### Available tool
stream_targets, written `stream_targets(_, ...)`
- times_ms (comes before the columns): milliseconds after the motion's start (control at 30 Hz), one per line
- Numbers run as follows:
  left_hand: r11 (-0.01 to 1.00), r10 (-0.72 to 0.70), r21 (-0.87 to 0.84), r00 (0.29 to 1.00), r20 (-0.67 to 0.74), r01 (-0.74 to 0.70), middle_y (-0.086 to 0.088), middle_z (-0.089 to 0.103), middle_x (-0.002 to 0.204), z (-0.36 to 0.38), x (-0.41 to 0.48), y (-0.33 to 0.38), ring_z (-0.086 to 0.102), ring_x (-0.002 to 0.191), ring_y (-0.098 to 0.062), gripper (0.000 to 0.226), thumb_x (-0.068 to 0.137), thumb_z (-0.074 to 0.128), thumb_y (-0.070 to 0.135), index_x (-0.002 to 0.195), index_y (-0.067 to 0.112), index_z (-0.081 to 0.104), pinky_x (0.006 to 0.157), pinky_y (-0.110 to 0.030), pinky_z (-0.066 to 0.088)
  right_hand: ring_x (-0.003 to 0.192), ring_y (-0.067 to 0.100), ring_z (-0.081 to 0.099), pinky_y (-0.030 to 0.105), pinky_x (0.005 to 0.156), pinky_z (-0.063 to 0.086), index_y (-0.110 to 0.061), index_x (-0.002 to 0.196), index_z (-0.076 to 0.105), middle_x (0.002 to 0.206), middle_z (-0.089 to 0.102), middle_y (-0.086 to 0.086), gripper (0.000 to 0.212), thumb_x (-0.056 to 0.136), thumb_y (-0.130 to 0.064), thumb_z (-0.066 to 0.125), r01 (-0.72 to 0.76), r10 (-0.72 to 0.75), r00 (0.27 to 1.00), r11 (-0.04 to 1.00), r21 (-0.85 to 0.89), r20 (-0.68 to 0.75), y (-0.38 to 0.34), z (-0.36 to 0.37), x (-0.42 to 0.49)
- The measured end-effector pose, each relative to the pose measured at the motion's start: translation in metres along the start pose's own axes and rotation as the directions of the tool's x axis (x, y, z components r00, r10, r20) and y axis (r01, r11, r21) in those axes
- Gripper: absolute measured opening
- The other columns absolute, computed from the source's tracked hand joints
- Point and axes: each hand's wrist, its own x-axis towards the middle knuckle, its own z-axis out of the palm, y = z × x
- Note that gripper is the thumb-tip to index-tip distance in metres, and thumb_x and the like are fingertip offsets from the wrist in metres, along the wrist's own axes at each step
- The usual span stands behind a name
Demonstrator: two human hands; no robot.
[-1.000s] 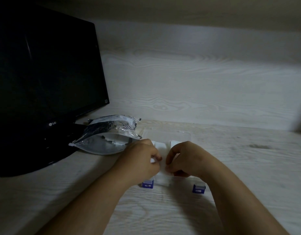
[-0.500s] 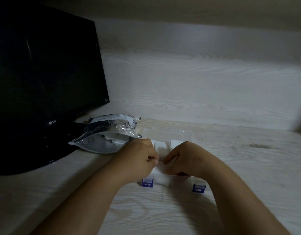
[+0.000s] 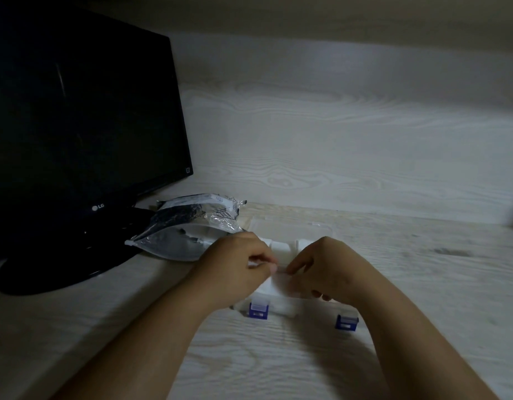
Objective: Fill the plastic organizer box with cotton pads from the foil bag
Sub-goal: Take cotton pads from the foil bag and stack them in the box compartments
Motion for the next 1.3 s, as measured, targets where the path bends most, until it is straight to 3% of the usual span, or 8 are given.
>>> stream_targets(133, 0.997, -0.067, -0.033, 0.992, -0.108, 0.064, 0.013, 0.064, 0.081, -0.004, 0.002, -0.008, 0.061, 0.081, -0.002, 0.023, 0.079, 0.072, 0.018, 0.074, 0.040, 0.068, 0.077, -0.022, 0.049, 0.043, 0.005, 0.059, 0.018, 0.049, 0.051, -0.032, 0.079, 0.074, 0.062, 0.070, -0.002, 0.014, 0.078, -0.018, 0.075, 0.000, 0.002, 0.999, 0.999, 0.044, -0.034, 0.000, -0.001, 0.000)
stream_targets(333, 0.992, -0.122, 0.022, 0.992, -0.013, 0.122, 0.017, 0.066, 0.081, -0.005, -0.001, -0.008, 0.062, 0.079, 0.001, 0.021, 0.078, 0.072, 0.015, 0.077, 0.036, 0.072, 0.077, -0.022, 0.051, 0.045, 0.005, 0.058, 0.018, 0.049, 0.050, -0.026, 0.081, 0.078, 0.061, 0.069, 0.000, 0.012, 0.077, -0.016, 0.074, 0.008, -0.009, 1.000, 0.999, 0.049, 0.008, -0.001, 0.003, -0.002)
stream_targets(500, 0.960, -0.275, -0.005, 0.936, -0.218, 0.281, 0.016, 0.066, 0.081, -0.007, 0.004, -0.014, 0.062, 0.077, -0.003, 0.035, 0.080, 0.063, 0.005, 0.066, 0.038, 0.064, 0.078, -0.022, 0.050, 0.042, 0.001, 0.058, 0.014, 0.045, 0.043, -0.027, 0.082, 0.075, 0.065, 0.070, -0.003, 0.011, 0.081, -0.017, 0.070, 0.036, -0.031, 0.997, 0.997, 0.069, -0.072, 0.000, 0.000, 0.001)
stream_targets(600, 0.853, -0.449, 0.175, 0.862, -0.234, 0.492, 0.002, 0.073, 0.090, -0.014, 0.004, -0.022, 0.067, 0.089, -0.021, 0.022, 0.079, 0.057, 0.010, 0.075, 0.025, 0.074, 0.082, -0.030, 0.053, 0.041, 0.001, 0.058, 0.014, 0.044, 0.043, -0.027, 0.084, 0.075, 0.065, 0.071, -0.002, 0.008, 0.082, -0.021, 0.071, 0.051, -0.045, 0.995, 0.996, 0.067, -0.086, 0.001, 0.001, 0.002)
stream_targets(667, 0.778, -0.508, 0.323, 0.843, -0.180, 0.538, -0.008, 0.071, 0.095, -0.018, 0.001, -0.031, 0.065, 0.096, -0.029, 0.023, 0.074, 0.055, 0.014, 0.084, 0.015, 0.075, 0.083, -0.032, 0.053, 0.043, 0.001, 0.059, 0.013, 0.044, 0.043, -0.028, 0.086, 0.074, 0.067, 0.071, -0.002, 0.008, 0.083, -0.021, 0.070, 0.055, -0.049, 0.995, 0.997, 0.062, -0.092, 0.002, 0.001, 0.003)
stream_targets(767, 0.723, -0.556, 0.405, 0.819, -0.139, 0.560, -0.015, 0.062, 0.114, -0.019, 0.000, -0.040, 0.057, 0.111, -0.031, 0.031, 0.074, 0.057, 0.016, 0.100, 0.007, 0.072, 0.096, -0.034, 0.048, 0.044, 0.001, 0.059, 0.011, 0.044, 0.040, -0.025, 0.089, 0.074, 0.068, 0.071, -0.003, 0.009, 0.082, -0.021, 0.070, 0.062, -0.056, 0.994, 0.997, 0.054, -0.095, 0.002, 0.002, 0.005)
stream_targets(1033, 0.829, -0.496, 0.300, 0.868, 0.005, 0.472, -0.005, 0.051, 0.136, -0.009, 0.008, -0.048, 0.050, 0.124, -0.023, 0.050, 0.079, 0.052, 0.004, 0.127, 0.016, 0.060, 0.106, -0.032, 0.040, 0.045, 0.002, 0.057, 0.012, 0.044, 0.040, -0.025, 0.089, 0.074, 0.068, 0.068, -0.006, 0.008, 0.082, -0.022, 0.071, 0.065, -0.061, 0.994, 0.997, 0.039, -0.095, 0.003, 0.004, 0.005)
stream_targets(1300, 0.778, -0.523, 0.437, 0.850, 0.053, 0.451, -0.007, 0.050, 0.132, -0.002, 0.010, -0.051, 0.046, 0.126, -0.029, 0.044, 0.084, 0.046, 0.017, 0.126, 0.026, 0.057, 0.106, -0.037, 0.038, 0.049, 0.006, 0.062, 0.013, 0.044, 0.041, -0.029, 0.086, 0.071, 0.068, 0.067, -0.008, 0.004, 0.083, -0.025, 0.072, 0.068, -0.065, 0.994, 0.997, 0.031, -0.089, 0.002, 0.005, 0.005)
